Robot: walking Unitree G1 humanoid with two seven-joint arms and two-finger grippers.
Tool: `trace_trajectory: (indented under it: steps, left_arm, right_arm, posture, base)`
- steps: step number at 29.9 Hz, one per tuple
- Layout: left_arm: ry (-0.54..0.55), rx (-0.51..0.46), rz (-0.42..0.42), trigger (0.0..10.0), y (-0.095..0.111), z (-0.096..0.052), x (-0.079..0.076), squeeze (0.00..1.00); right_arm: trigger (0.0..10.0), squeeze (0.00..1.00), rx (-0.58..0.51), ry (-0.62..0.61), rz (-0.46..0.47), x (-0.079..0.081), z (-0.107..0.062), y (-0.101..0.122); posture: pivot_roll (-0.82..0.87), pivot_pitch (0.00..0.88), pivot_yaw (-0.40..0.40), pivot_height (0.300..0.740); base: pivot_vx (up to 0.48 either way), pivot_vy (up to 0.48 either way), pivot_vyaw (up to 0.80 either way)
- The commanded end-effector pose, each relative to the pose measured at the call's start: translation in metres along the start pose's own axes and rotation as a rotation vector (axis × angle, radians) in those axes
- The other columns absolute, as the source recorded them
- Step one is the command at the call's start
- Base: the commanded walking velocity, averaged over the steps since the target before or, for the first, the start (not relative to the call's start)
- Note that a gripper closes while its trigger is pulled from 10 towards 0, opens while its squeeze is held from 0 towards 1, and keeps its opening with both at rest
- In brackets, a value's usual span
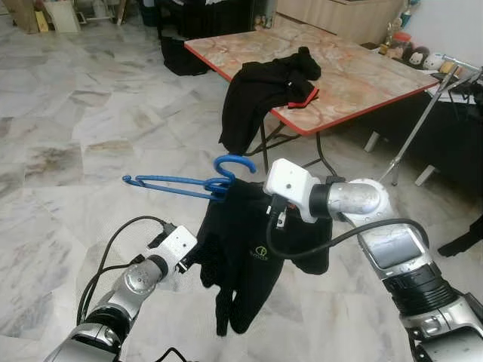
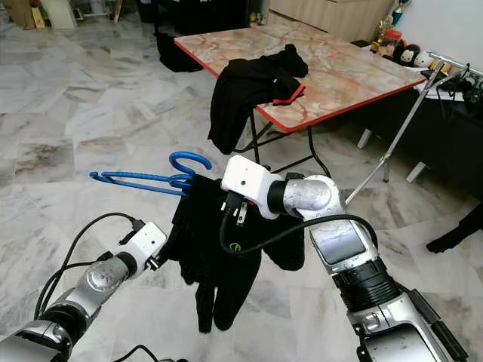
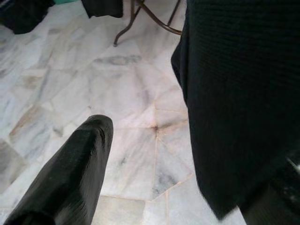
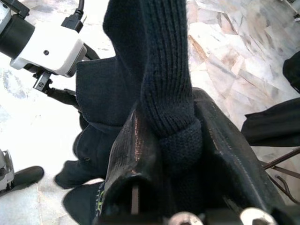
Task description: Hang hanger
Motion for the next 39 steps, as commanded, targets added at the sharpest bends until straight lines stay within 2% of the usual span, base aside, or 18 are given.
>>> trace_trajectory:
  steps: [1, 5, 15, 22, 26, 29, 33, 39]
  left_arm:
    - [0.014, -0.011, -0.028, 0.0, 0.002, 0.001, -0.001, 0.0]
    - [0.037, -0.021, -0.073, 0.0, 0.002, 0.001, -0.001, 0.0]
    - [0.048, -0.036, -0.113, 0.0, 0.003, 0.002, -0.001, 0.0]
    - [0.082, -0.046, -0.187, 0.0, 0.003, 0.001, 0.003, 0.0]
    - [0.094, -0.042, -0.202, 0.0, 0.001, 0.0, 0.005, 0.0]
    - [0.105, -0.037, -0.219, 0.0, -0.001, -0.001, 0.006, 0.0]
    - [0.146, -0.034, -0.283, 0.0, -0.004, -0.003, 0.013, 0.0]
    - [0.172, -0.028, -0.31, 0.0, -0.008, -0.006, 0.019, 0.0]
  right_arm:
    - [10.0, 0.0, -0.029, -0.02, -0.032, -0.005, -0.005, 0.011]
    - [10.0, 0.0, -0.032, -0.017, -0.033, -0.004, -0.005, 0.014]
    - [10.0, 0.0, -0.034, -0.018, -0.033, -0.004, -0.004, 0.015]
    - [10.0, 0.0, -0.036, -0.016, -0.032, -0.003, -0.004, 0.016]
    - [10.0, 0.0, -0.034, -0.018, -0.026, -0.002, -0.003, 0.014]
    - [10.0, 0.0, -0.028, -0.015, -0.019, -0.001, -0.002, 0.012]
    - [10.0, 0.0, -0.008, -0.011, -0.013, -0.001, -0.003, 0.005]
    - [10.0, 0.0, 0.034, -0.013, -0.009, -0.005, -0.008, -0.009]
  posture:
    - [-0.03, 0.0, -0.064, 0.74]
    - [-0.03, 0.0, -0.064, 0.74]
    - [-0.04, 0.0, -0.059, 0.74]
    - [-0.04, 0.0, -0.056, 0.74]
    - [-0.04, 0.0, -0.056, 0.74]
    - [-0.04, 0.0, -0.057, 0.74]
    - [-0.04, 0.0, -0.059, 0.74]
    - [-0.04, 0.0, -0.062, 0.74]
  base:
    - [0.0, 0.0, 0.0]
    - [0.0, 0.0, 0.0]
    - [0.0, 0.0, 0.0]
    - [0.0, 0.0, 0.0]
    - [0.0, 0.0, 0.0]
    - [0.0, 0.0, 0.0]
    - [0.0, 0.0, 0.0]
    - [0.0, 0.0, 0.0]
Point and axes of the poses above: a point about 5 cm out from each wrist's last joint towards the gripper, its own z axis pointing out of the wrist towards the gripper, its own y axis along the axis of the wrist's last joint, x = y × z, the point moved 4 cm from there along z, pointing out of the wrist towards the gripper, and after that the axes turned 1 degree about -z, right-handed, at the moved point
